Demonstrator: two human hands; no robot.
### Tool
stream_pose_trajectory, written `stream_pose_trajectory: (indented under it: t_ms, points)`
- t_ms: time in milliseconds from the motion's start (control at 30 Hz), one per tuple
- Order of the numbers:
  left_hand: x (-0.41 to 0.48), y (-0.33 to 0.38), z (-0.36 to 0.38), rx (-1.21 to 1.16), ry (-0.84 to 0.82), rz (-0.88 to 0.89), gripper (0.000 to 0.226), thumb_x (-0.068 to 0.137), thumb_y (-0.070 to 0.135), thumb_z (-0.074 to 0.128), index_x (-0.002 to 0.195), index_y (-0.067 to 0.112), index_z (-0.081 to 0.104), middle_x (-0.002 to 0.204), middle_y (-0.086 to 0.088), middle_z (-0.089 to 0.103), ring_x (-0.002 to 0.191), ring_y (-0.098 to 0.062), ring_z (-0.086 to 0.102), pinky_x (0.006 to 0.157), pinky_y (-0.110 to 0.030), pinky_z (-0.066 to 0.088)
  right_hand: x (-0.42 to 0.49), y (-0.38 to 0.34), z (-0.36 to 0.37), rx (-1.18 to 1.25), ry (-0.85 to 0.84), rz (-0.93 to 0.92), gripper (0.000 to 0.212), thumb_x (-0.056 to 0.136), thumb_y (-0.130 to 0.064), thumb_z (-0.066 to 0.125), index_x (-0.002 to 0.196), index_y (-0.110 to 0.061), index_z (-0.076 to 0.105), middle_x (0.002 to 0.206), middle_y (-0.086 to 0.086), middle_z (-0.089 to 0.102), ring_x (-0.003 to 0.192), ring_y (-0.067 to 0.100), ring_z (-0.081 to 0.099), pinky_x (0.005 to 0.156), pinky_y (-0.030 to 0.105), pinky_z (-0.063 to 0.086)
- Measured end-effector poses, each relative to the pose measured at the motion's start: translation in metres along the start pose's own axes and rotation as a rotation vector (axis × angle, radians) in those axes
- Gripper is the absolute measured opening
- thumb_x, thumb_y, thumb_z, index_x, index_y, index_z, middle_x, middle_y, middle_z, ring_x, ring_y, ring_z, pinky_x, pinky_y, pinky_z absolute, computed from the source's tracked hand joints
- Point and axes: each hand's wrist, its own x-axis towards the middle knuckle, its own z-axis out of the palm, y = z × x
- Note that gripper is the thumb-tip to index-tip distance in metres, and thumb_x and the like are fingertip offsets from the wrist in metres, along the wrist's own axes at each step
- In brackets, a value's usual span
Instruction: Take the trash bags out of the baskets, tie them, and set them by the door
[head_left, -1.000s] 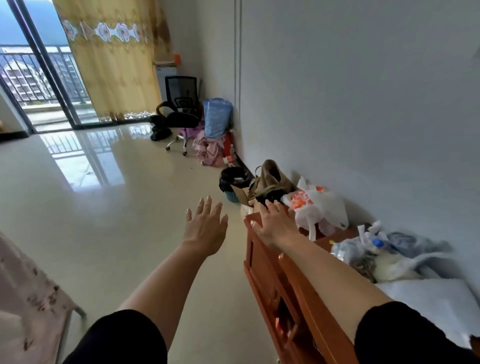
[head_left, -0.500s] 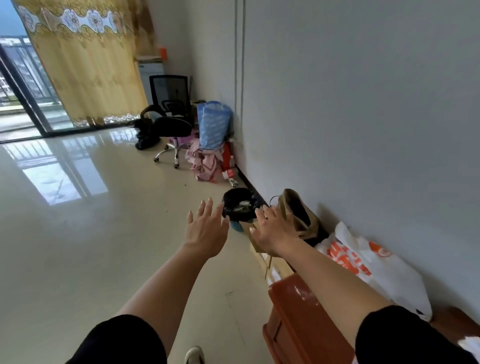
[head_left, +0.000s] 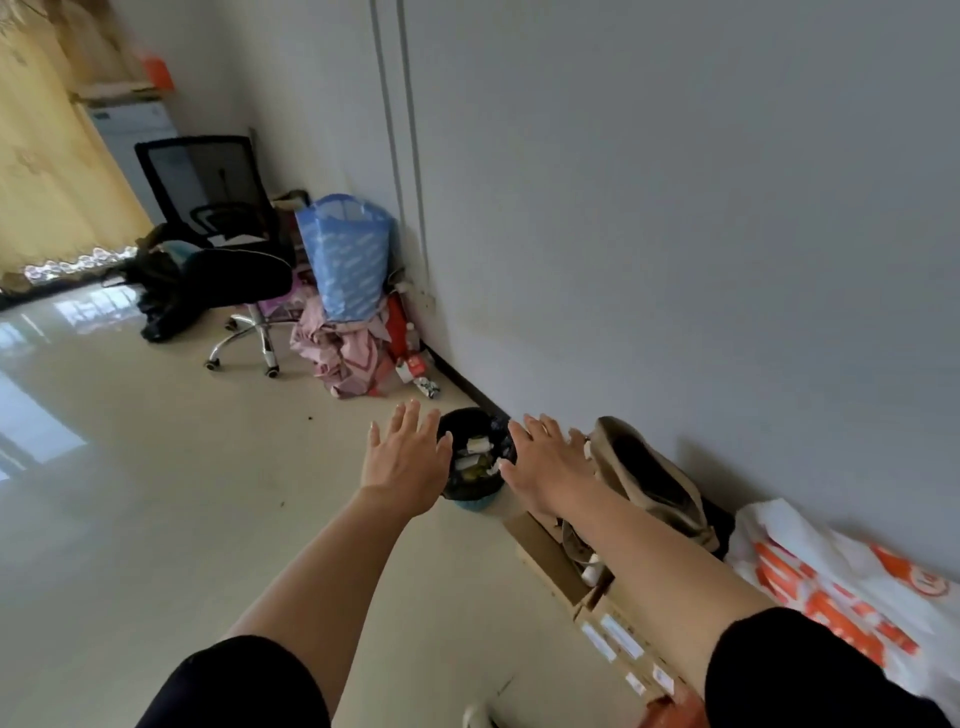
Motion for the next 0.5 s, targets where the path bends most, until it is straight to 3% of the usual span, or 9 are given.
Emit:
stream_pose_trajectory:
  t_ms: [267,500]
  points:
    - [0.195,-0.059,0.022,0.014,0.005,0.184,0.053,0.102,0.037,0.023,0.151,0.018,0.016,0.161,-0.005,0.004,0.148,-0.02,-0.002,0.12,-0.044,0.004,0.178,-0.007,0.013,0.068,0.015,0.134,0.061,0.102,-0.043,0.025,0.154,-0.015,0.009,0.162,0.007,0.008,0.149,0.026,0.003,0.117,0.054,0.009]
    - [0.361,-0.098,0.042,0.069,-0.115,0.338,0.053,0.102,0.036,0.023,0.151,0.017,0.017,0.161,-0.008,0.005,0.148,-0.022,0.0,0.12,-0.045,0.006,0.32,-0.006,0.014,0.123,-0.051,0.31,0.062,0.102,-0.044,0.023,0.154,-0.016,0.007,0.162,0.006,0.006,0.149,0.026,0.002,0.117,0.052,0.009]
